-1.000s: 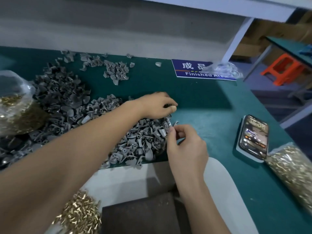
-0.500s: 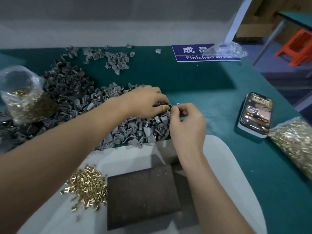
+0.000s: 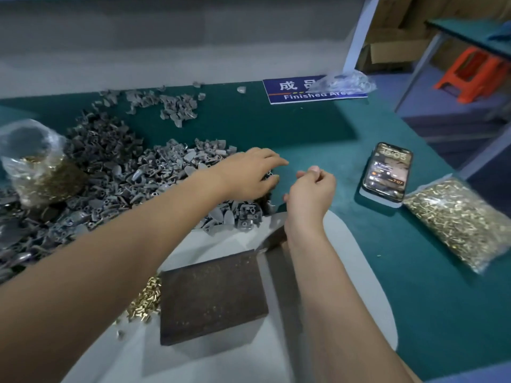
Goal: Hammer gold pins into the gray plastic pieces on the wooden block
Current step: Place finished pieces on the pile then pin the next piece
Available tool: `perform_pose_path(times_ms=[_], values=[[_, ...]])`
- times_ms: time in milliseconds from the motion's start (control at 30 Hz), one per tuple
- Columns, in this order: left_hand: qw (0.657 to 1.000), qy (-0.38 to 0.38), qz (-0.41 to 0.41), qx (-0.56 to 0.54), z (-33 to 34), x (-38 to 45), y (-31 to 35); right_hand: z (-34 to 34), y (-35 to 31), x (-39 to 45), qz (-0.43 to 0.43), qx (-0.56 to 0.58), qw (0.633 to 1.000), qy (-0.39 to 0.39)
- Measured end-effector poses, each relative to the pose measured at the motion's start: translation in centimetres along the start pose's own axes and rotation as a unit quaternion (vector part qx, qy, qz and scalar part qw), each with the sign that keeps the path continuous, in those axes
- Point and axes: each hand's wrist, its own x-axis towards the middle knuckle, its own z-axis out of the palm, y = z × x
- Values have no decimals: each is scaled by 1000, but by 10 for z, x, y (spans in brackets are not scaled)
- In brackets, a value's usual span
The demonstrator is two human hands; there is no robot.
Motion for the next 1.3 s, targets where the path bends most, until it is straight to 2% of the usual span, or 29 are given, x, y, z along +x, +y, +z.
perform_pose_path(times_ms=[100,333,433,567,800,1067,1133,1200,1300], values=[[999,-31,-4,8,4,10,8,1,2,2,6,-1,1000,-11],[999,-18,28,13,2,-12,9,3,8,9,-33,-33,999,-24],[997,-20,56,48,3,-26,9,4,11,9,-46,-40,998,-35],[990,8,88,108,6,-39,5,5,9,8,-64,-63,995,-45],[990,24,88,107,0,-68,8,4,13,3,-146,-144,974,-96],[988,59,85,112,-4,-91,5,8,16,3,-148,-168,969,-106],[993,81,63,62,-7,-97,5,7,16,2,-160,-177,964,-114],[991,124,40,-40,-10,-106,5,6,16,2,-170,-183,960,-125],[965,194,-10,-176,-9,-127,6,5,15,0,-179,-194,954,-140]])
